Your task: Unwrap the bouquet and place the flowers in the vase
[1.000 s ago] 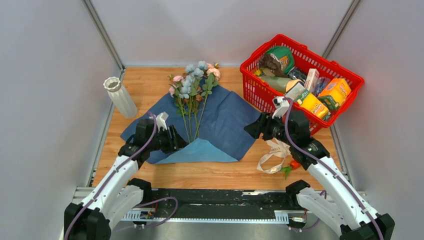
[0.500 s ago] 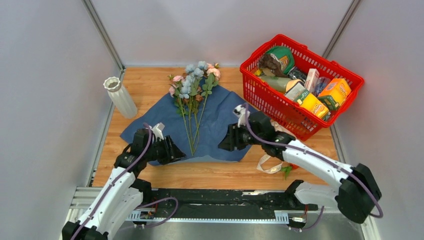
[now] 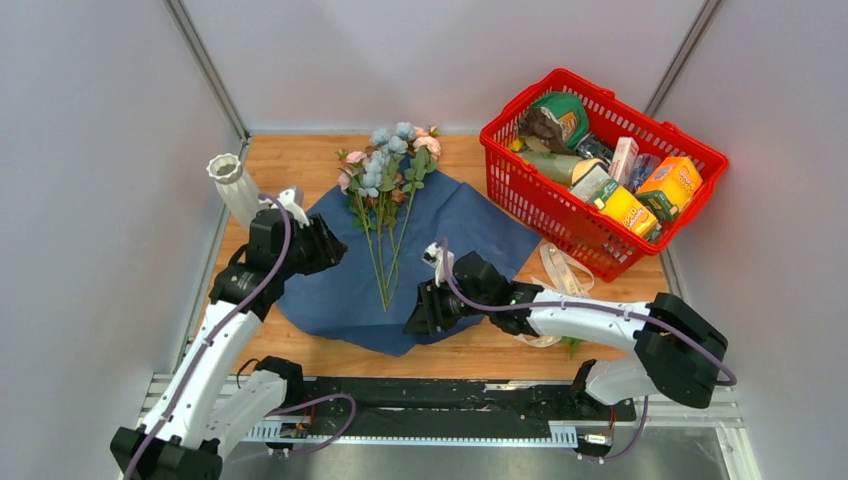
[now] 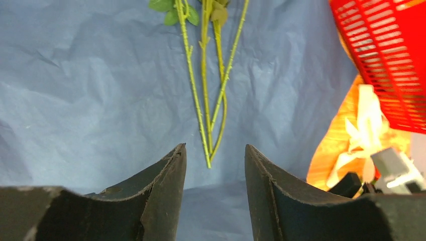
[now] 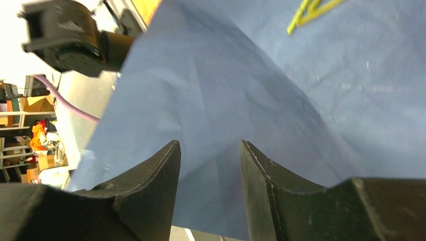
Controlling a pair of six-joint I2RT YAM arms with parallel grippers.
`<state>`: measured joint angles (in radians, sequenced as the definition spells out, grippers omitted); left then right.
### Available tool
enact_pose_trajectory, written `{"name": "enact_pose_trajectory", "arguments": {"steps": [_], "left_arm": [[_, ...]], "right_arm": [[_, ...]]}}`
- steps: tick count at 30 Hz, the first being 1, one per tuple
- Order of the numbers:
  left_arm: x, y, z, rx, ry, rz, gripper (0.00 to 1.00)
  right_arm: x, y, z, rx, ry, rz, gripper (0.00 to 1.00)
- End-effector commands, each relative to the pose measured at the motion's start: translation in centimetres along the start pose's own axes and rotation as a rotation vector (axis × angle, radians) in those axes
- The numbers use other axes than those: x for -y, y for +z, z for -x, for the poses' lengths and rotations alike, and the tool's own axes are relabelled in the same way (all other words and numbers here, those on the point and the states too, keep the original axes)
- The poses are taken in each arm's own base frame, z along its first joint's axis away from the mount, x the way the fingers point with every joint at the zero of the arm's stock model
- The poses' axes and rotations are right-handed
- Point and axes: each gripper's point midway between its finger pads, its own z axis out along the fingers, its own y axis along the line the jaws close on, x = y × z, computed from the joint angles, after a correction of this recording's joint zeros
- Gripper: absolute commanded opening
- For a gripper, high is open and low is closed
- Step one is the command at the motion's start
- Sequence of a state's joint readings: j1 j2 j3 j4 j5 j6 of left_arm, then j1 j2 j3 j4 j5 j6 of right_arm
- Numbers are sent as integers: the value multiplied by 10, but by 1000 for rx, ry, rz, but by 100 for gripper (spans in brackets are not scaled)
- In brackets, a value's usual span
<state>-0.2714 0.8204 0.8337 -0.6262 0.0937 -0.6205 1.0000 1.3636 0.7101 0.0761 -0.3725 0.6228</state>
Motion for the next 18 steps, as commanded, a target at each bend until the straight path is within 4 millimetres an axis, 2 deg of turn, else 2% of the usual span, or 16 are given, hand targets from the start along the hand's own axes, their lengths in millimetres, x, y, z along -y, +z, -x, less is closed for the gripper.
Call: {"name": "enact_pose_trajectory", "arguments": {"steps": [1,6,9,12,16,18], "left_arm": [[-11,13,11,10,61,69,55],[-10,26,-1,-48,63,49,55],[-14,32,-5,-71,65,65,55],[-17,35,-5,-72,62,78,55],[-24,46,-7,-92,69,111,55],[-24,51,-10,-118,72,112,55]], "right_arm": [[-3,-2,-24,5,22,48,50],[32,3,-69,-76,81,-57,49],[39,4,-78,-82,100,-106,48],[28,6,-66,-44,119,-108,48],[-10,11,-36,38,108,-45,48],[-22,18,-29,56,79,-40,49]]}}
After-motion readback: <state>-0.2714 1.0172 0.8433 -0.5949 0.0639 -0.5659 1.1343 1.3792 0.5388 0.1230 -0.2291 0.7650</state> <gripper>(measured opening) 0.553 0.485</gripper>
